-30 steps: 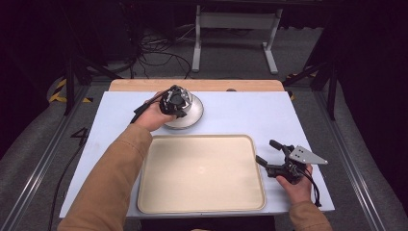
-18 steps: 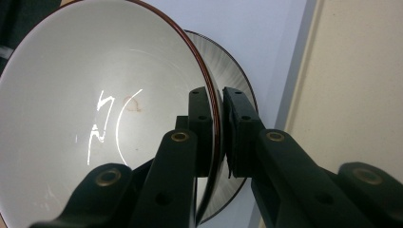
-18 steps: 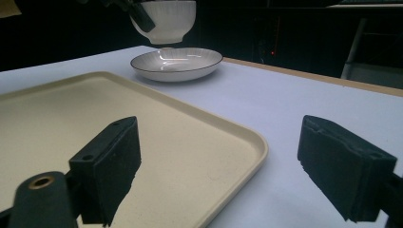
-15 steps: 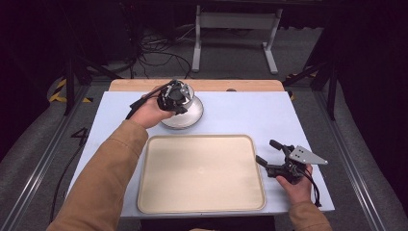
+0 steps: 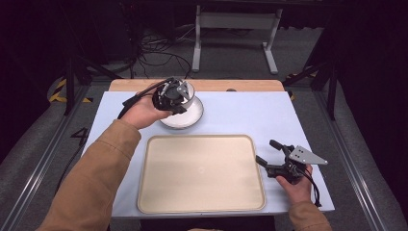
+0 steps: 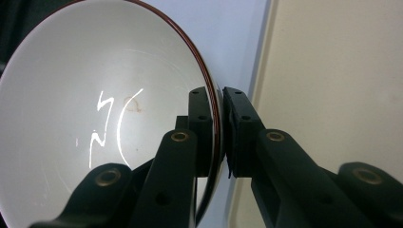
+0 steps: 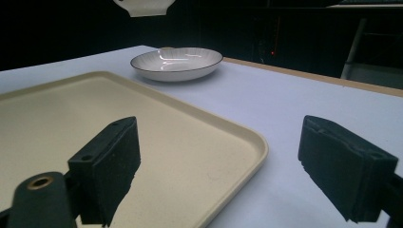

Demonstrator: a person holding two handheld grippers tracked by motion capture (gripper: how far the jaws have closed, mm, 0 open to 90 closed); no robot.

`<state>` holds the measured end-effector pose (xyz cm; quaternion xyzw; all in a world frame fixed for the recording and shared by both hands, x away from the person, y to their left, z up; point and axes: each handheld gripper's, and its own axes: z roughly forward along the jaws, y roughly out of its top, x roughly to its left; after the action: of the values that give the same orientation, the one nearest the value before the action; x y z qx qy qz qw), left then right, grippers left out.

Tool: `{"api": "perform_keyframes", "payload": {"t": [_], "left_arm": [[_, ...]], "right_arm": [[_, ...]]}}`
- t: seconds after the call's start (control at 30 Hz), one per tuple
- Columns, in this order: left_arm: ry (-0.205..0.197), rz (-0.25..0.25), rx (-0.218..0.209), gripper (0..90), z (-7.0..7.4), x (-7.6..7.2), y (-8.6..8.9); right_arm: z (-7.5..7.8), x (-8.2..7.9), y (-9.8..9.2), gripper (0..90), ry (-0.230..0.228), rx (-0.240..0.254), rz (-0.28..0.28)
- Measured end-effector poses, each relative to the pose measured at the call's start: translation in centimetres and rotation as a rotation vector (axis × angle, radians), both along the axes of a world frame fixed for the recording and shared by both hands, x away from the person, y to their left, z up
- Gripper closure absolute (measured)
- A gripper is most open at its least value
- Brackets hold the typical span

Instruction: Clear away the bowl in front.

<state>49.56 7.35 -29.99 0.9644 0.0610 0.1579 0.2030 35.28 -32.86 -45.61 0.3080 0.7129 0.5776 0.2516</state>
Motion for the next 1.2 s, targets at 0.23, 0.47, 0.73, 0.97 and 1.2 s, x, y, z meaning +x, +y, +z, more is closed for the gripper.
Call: {"api": "perform_keyframes", "payload": {"t": [0.23, 0.47, 0.73, 0.97, 1.2], "left_arm": [[-0.002, -0.044, 0.002, 83.2, 0.6, -1.9, -0.1], [-0.001, -0.083, 0.014, 83.1, 1.0, -3.8, -0.4], [0.004, -0.122, 0.031, 83.2, 1.2, -6.2, -0.9], [0.002, -0.162, 0.037, 83.1, 1.6, -8.6, -1.3], [-0.002, -0.216, 0.06, 83.2, 1.7, -11.0, -1.9]], "right_arm": [[0.0, 0.0, 0.0, 14.8, 0.0, 0.0, 0.002], [0.0, 0.0, 0.0, 14.9, 0.0, -0.002, 0.004], [0.0, 0.0, 0.0, 15.1, 0.001, -0.004, 0.007], [0.0, 0.0, 0.1, 15.2, 0.0, -0.007, 0.011], [0.0, 0.0, 0.1, 15.2, 0.001, -0.011, 0.013]]}}
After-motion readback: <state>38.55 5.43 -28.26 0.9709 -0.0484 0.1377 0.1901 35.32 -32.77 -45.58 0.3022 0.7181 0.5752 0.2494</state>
